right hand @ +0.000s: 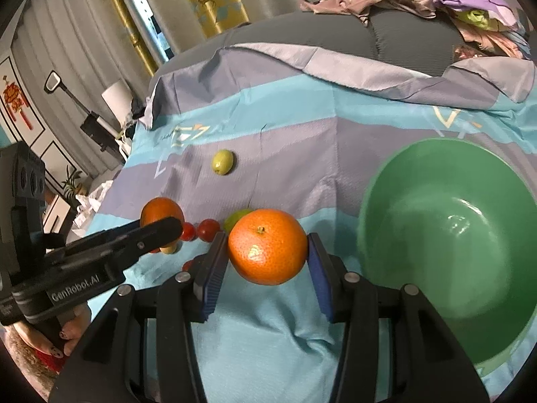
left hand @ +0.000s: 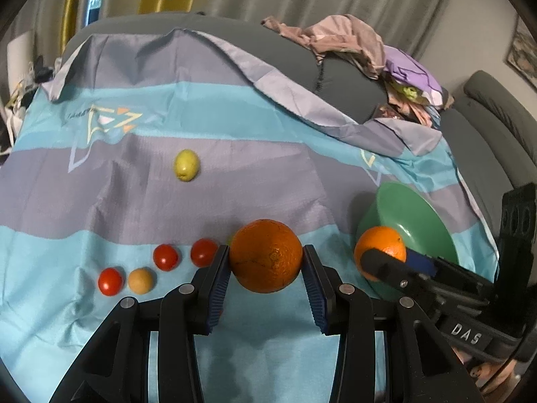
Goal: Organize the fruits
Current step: 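Carry both held oranges over the green bowl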
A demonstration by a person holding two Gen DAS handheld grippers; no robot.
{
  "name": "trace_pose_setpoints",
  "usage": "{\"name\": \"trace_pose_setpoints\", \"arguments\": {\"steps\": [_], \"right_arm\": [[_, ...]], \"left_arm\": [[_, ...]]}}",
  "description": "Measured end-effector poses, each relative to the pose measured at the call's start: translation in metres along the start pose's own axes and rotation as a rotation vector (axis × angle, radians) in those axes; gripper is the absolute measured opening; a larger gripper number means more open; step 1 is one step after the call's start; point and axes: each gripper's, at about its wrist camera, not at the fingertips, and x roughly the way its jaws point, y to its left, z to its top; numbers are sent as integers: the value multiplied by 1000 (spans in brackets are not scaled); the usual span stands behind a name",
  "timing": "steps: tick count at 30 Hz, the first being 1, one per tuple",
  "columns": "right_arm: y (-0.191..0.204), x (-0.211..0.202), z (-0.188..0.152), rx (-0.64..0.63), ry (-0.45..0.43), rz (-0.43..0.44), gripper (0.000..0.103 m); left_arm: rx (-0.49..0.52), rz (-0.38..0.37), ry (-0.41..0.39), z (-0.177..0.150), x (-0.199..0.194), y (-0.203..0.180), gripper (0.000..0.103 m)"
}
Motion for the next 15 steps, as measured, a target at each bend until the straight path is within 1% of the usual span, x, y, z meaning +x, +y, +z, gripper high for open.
{"name": "trace_pose_setpoints", "arguments": {"steps": [3,8,11,15], "right_arm": [[-4,-4,1,7,-11,-4,47],[-10,-7,3,25,-16,3,47],[-14,-9,4,30,-19,1,47],[-20,-15,5,45,-34,10,47]], "left_arm": [[10,-9,-9,1,-1,-5,43],[38,19,-24,0,1,-11,43],[38,13,-22,0,2,-12,43],[56,16,-43,1,2,-23,43]]}}
